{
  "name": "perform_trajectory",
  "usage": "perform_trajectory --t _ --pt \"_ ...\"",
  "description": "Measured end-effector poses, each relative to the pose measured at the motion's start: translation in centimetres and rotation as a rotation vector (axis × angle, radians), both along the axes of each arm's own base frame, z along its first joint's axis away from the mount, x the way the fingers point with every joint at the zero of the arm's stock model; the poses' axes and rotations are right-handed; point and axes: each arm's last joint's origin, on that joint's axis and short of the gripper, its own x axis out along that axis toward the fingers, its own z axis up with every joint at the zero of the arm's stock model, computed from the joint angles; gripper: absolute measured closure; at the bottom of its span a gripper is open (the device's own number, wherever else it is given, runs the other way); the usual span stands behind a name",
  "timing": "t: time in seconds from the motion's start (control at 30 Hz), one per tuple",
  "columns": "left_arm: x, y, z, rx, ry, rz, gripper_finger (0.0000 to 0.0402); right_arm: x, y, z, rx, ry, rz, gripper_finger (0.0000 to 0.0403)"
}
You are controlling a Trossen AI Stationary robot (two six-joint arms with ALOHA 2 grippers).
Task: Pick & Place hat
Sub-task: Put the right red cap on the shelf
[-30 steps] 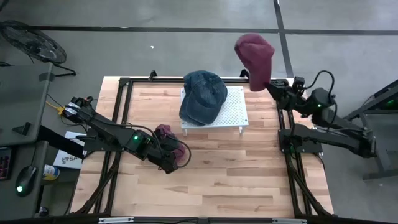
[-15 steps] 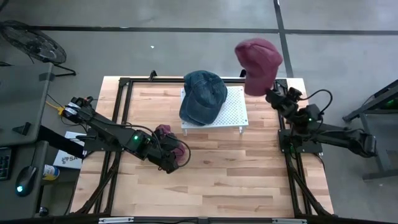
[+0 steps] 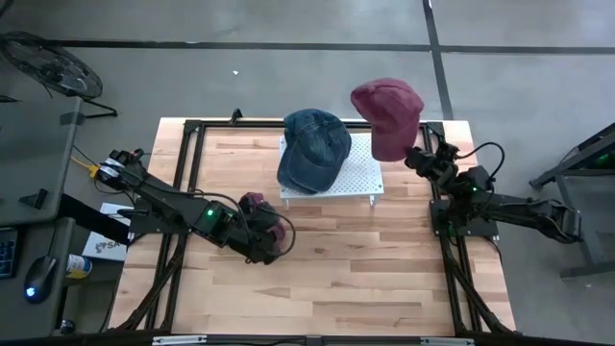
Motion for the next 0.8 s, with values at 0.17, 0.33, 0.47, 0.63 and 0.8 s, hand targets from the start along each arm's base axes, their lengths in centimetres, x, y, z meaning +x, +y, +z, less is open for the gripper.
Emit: perform_trajectory --t 0.17,0.33,0.47,0.63,0.8 --pt "1.7 1.6 0.9 0.025 -0.142 0.078 0.0261 -0.1 0.1 0.2 -0.020 -0.023 0.008 0.0396" --pt "4.2 3.6 2.9 0.001 -0.361 0.070 0.0261 -0.6 0.3 0.9 -0.063 -0.090 0.002 0.0396" --pt "5.7 5.1 4.9 0.001 -0.550 0.009 0.0261 -0.8 0.4 1.2 -0.091 -0.128 -0.002 0.0396" --pt "6.4 6.7 6.5 0.077 -0.678 -0.042 0.0261 -1.0 0.5 1.5 -0.105 -0.165 0.006 0.0396" --pt "7.0 7.6 7.0 0.335 -0.663 -0.124 0.0261 -1.0 0.4 2.7 -0.081 -0.202 -0.002 0.0397"
